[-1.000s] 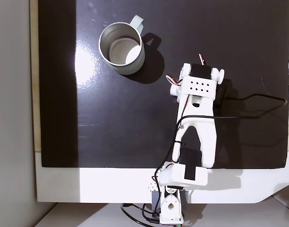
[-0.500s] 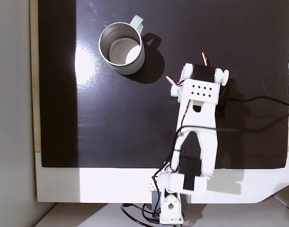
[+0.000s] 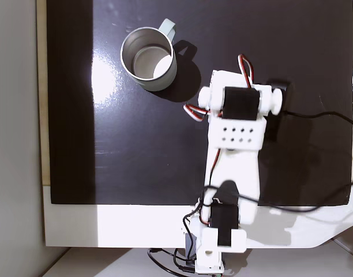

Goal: Grasp a gauze and put it in the cup.

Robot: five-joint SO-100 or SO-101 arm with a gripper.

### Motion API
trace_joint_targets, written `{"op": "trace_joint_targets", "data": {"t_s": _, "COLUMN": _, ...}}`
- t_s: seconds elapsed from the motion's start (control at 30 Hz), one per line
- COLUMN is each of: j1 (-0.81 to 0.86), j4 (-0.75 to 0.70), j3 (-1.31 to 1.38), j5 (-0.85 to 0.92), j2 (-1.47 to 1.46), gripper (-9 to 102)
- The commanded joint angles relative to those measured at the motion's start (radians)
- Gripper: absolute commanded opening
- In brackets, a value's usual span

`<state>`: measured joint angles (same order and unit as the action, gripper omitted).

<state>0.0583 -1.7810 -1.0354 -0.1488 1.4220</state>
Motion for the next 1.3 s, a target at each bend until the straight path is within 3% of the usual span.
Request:
{"op": "trace_joint_targets", "data": {"t_s": 0.0, "j1": -0.029, "j4": -0.017, "j3": 0.081, "j5": 0.009, "j2": 0.078, "gripper": 2}}
{"op": "trace_joint_targets", "data": {"t_s": 0.2, "j1": -0.101, "j4": -0.017, "j3": 0.186, "j5": -0.021, "j2": 0.008, "gripper": 0}}
{"op": "trace_joint_targets", "data": {"t_s": 0.57, "j1": -0.212, "j4": -0.017, "j3": 0.615, "j5": -0.086, "j2": -0.288, "gripper": 2}}
{"op": "trace_joint_targets", "data": {"t_s": 1.27, "j1": -0.403, "j4": 0.037, "j3": 0.943, "j5": -0.094, "j2": -0.589, "gripper": 3}}
